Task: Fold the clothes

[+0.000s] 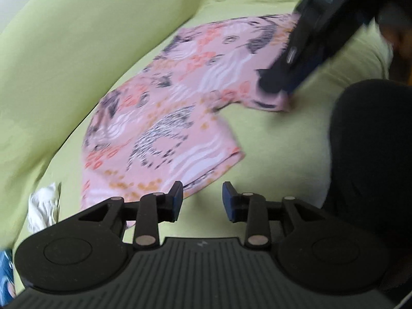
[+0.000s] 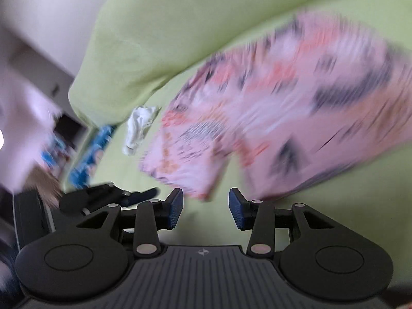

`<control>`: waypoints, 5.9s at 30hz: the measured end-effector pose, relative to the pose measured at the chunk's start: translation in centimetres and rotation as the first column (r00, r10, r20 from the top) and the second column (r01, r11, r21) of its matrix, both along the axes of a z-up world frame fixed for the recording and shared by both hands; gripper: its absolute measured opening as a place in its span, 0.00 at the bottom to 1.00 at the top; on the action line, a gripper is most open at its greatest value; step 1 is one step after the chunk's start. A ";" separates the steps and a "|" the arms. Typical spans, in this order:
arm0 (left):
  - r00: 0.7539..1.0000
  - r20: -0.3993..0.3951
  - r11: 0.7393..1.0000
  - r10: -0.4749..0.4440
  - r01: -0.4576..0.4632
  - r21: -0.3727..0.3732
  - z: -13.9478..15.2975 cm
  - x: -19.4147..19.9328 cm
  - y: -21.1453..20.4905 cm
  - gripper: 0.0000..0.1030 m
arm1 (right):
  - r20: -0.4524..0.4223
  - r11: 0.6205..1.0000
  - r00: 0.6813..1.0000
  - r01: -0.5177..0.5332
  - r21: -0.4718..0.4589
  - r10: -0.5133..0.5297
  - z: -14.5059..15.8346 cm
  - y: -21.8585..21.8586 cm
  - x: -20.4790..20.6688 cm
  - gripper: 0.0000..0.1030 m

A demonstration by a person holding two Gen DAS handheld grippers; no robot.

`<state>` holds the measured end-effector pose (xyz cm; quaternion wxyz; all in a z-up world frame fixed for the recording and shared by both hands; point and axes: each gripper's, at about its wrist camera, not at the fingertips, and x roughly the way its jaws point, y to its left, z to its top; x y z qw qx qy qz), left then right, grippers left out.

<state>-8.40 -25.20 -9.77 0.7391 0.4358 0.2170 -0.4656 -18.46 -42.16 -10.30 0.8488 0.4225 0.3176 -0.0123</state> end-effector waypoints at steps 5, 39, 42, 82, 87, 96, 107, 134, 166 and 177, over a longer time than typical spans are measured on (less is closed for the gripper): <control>0.968 -0.153 0.966 0.201 -0.222 -0.135 2.0 6.7 4.0 0.35 | -0.068 0.995 0.994 0.091 0.047 -0.088 -1.5 2.1 4.5 0.44; 0.799 -0.161 0.802 0.580 -0.594 -0.059 -0.4 20.2 8.9 0.24 | -0.208 0.990 0.975 0.096 0.101 -0.073 -3.4 4.3 5.6 0.39; 0.756 -0.073 0.756 0.650 -0.653 -0.033 1.6 17.6 8.3 0.25 | -0.167 0.996 0.983 0.060 -0.066 -0.070 -0.2 4.6 3.6 0.44; 0.846 -0.228 0.805 0.481 -0.530 -0.266 12.9 -11.2 7.4 0.64 | 0.050 0.711 0.926 0.320 -0.626 -0.373 12.1 8.8 -17.4 0.86; 0.849 -0.229 0.804 0.476 -0.526 -0.277 12.8 -11.7 7.8 0.66 | 0.063 0.709 0.924 0.331 -0.622 -0.377 12.1 8.8 -18.1 0.86; 0.860 -0.271 0.825 0.432 -0.498 -0.266 10.6 -12.0 7.2 0.68 | -0.002 0.737 0.907 0.340 -0.584 -0.421 9.3 6.2 -19.0 0.88; 0.946 -0.239 0.920 0.220 -0.282 -0.272 6.5 -13.0 -2.6 0.72 | -0.032 0.810 0.900 0.375 -0.451 -0.434 5.3 -5.4 -19.9 0.86; 0.910 -0.361 0.977 0.206 -0.209 0.033 -1.4 -11.9 -28.2 0.48 | -0.429 0.926 0.821 -0.346 0.151 0.377 -4.7 -31.3 -0.9 0.45; 0.790 -0.180 0.796 0.586 -0.603 -0.053 2.0 -12.5 -32.8 0.02 | -0.547 -0.112 0.414 -0.715 -0.690 0.727 3.8 -30.9 15.0 0.42; 0.723 -0.225 0.730 0.653 -0.680 -0.067 3.4 -12.4 -32.8 0.02 | -0.838 -0.750 -0.028 0.430 -0.502 0.545 -5.6 -34.0 17.5 0.49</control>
